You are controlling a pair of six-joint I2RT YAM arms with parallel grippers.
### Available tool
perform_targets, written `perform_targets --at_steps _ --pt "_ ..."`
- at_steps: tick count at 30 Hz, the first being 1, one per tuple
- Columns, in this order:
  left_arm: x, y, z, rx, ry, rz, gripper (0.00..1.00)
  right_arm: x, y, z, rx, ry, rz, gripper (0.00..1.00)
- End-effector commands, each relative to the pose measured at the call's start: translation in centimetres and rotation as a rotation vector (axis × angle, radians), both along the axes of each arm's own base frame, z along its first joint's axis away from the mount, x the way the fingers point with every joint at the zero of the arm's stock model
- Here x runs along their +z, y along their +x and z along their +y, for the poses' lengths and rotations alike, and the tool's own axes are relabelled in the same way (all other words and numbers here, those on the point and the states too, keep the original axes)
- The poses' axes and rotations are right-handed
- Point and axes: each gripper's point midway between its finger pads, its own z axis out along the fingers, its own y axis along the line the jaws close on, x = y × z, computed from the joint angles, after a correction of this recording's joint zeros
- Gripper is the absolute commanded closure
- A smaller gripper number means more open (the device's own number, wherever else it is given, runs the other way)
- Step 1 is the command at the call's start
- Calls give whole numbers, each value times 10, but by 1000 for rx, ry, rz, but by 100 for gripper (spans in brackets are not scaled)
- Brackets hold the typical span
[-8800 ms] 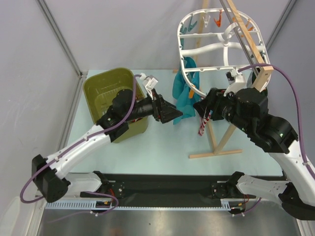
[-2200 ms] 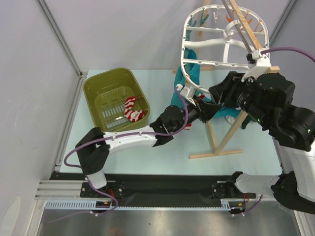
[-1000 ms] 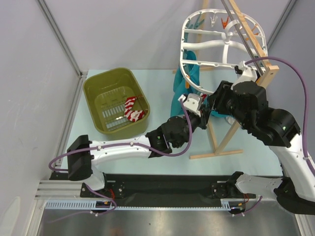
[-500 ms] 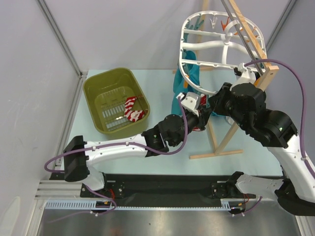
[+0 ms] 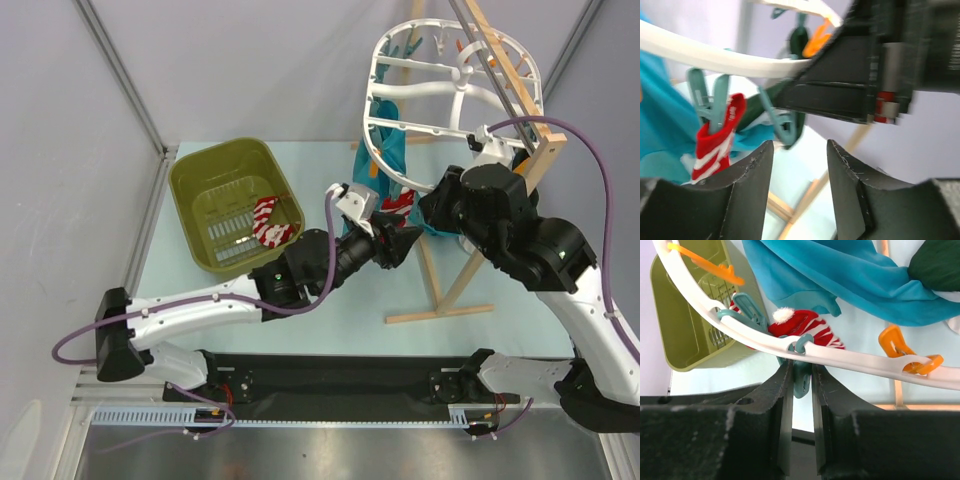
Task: Clip the socks to the hanger
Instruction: Open the clamp at the hanger.
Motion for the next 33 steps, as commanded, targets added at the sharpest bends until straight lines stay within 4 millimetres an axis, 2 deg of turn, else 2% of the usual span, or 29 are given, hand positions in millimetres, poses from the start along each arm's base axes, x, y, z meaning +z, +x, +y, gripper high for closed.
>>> perform_targets --at_steps 1,2,4,5,6,13,14,19,25,27,32,33 --pt "18 -25 2 -172 -55 11 48 23 -9 5 67 39 -50 100" --pt "18 -17 6 -186 -66 29 48 26 -12 4 85 41 -63 100" --pt "14 -29 0 -349 -117 122 50 28 -14 6 117 30 -82 100" --pt "15 -21 4 -372 -141 141 51 30 -15 6 130 26 -94 100" --pt "21 -23 4 -407 -193 156 51 33 -18 6 145 32 -111 100" --pt "7 -16 -1 -486 -245 267 44 37 -19 12 177 62 -134 100" --pt "16 -19 -1 -523 -281 249 44 36 -18 12 179 59 -133 100" --pt "31 -26 -8 -622 -368 252 45 35 -18 11 175 61 -130 100" --pt "28 -14 -21 -614 -355 287 44 37 -20 12 182 73 -127 100" --pt "26 -11 -26 -612 -347 293 49 38 -20 12 184 75 -128 100" --pt "29 -1 -24 -570 -365 285 52 35 -22 12 188 70 -119 100" --pt "29 0 -23 -568 -366 277 56 36 -23 11 190 71 -120 100"
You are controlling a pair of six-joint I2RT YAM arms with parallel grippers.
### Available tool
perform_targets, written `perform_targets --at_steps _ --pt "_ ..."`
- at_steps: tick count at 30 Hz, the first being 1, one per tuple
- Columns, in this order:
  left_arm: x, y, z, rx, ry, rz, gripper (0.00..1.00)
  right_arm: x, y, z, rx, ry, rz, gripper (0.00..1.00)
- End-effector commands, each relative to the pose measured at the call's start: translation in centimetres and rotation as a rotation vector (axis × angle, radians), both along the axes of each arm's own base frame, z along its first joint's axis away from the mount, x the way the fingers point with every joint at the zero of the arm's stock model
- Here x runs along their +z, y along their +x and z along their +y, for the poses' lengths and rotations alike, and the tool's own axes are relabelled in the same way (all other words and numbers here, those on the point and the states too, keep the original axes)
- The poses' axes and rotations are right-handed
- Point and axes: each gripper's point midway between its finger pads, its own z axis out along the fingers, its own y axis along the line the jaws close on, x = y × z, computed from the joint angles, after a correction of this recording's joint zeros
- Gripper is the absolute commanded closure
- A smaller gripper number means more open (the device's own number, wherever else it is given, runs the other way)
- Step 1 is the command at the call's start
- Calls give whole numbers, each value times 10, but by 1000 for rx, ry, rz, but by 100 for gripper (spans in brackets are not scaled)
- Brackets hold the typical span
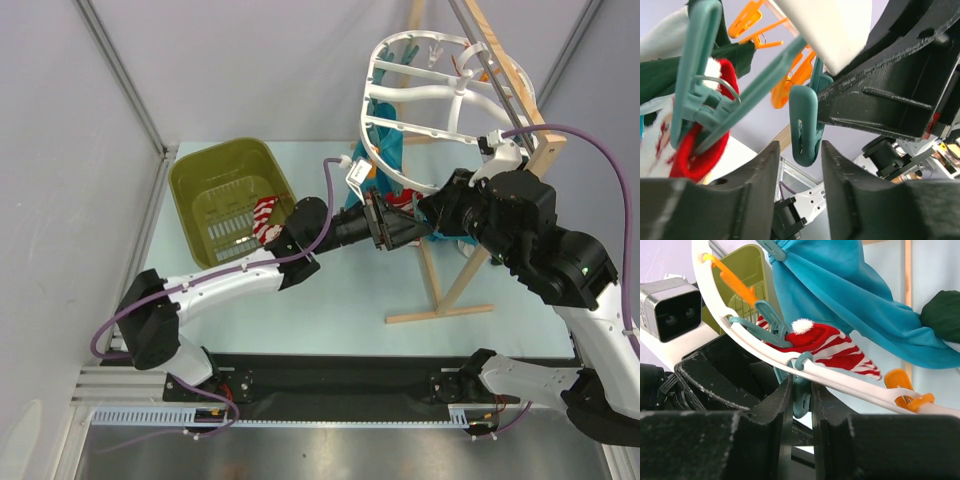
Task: Clip the socks to the hanger
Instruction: Open the clamp at the hanger.
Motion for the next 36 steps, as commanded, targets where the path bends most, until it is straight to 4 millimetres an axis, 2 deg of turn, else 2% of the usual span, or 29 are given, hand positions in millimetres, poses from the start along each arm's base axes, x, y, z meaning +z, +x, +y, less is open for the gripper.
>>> perform_targets --at_steps 1,2,3,5,6,7,8,10,13,16,17,18,20,26,32,36 --pt "35 7 6 26 -85 -48 58 13 -4 3 31 30 -35 100" --pt "35 7 7 32 -84 -51 61 14 -4 3 31 33 -37 100" --pt "35 9 7 41 -80 -56 71 13 -5 2 29 31 -33 100" --pt "33 14 7 67 -67 -57 81 14 -5 2 29 34 -31 100" --pt "32 15 7 76 -62 -62 92 13 -6 2 28 33 -24 98" --pt "28 19 6 97 -36 -54 98 13 -5 1 21 33 -20 87" --pt "30 22 7 131 -27 -80 100 14 -5 1 15 40 -17 81" --pt "24 26 7 181 26 -93 100 13 -5 0 10 32 -6 66" --pt "22 29 5 252 100 -152 100 15 -4 -2 -9 29 7 55" --pt "21 32 9 336 152 -183 100 16 -2 -4 -34 17 35 48" --pt "19 29 8 357 179 -219 100 16 -1 -4 -38 12 40 48" --pt "20 34 11 416 200 -225 100 13 0 -5 -48 2 52 48" --pt "20 28 9 442 242 -268 100 14 1 -6 -55 3 51 48" --pt "21 27 12 530 289 -314 100 5 4 -8 -77 -27 78 48" --pt "23 25 14 559 306 -336 100 3 -1 -18 -106 -32 79 48" --pt "24 23 11 550 301 -342 100 -2 -1 -18 -110 -24 80 46"
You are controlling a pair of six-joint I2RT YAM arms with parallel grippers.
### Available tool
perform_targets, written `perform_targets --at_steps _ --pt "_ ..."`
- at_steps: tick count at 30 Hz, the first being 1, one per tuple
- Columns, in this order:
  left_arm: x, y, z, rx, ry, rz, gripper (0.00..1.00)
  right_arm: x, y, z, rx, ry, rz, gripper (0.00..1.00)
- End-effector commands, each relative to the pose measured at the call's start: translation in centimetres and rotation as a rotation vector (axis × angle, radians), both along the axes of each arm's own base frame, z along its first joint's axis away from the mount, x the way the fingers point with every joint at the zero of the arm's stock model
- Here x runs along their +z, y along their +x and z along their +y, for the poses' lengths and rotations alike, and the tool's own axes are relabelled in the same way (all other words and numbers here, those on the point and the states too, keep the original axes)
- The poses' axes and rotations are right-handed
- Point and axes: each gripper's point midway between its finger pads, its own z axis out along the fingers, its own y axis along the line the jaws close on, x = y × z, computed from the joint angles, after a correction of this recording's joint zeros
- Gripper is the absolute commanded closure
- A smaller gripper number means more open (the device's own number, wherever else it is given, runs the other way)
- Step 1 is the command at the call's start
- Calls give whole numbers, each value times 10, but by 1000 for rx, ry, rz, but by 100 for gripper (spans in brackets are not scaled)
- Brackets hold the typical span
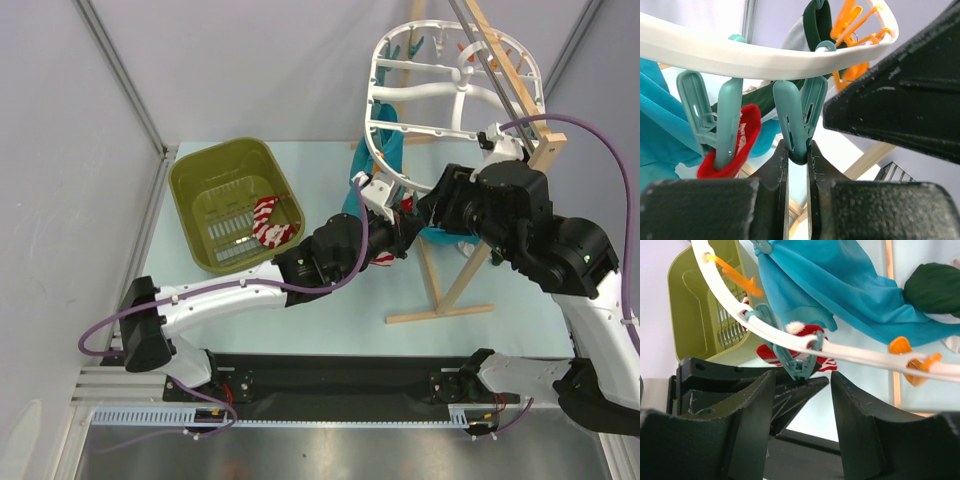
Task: Clip the socks to the hanger
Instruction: Open the clamp at the hanger.
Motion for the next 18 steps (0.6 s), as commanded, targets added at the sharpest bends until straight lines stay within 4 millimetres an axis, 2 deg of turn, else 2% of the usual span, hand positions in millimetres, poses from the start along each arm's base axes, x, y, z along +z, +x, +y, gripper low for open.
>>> perform_targets --at_steps 1,8,15,18 --pt "48 -5 11 10 -73 -66 100 5 -1 -6 -23 24 -30 45" --pt "48 -6 7 1 -62 -62 100 3 11 8 -13 37 -39 42" --pt "47 -8 5 -5 -56 -63 100 8 18 9 -36 60 -63 41" --pt "48 -9 4 -8 -54 -63 100 9 21 8 -55 57 -72 46"
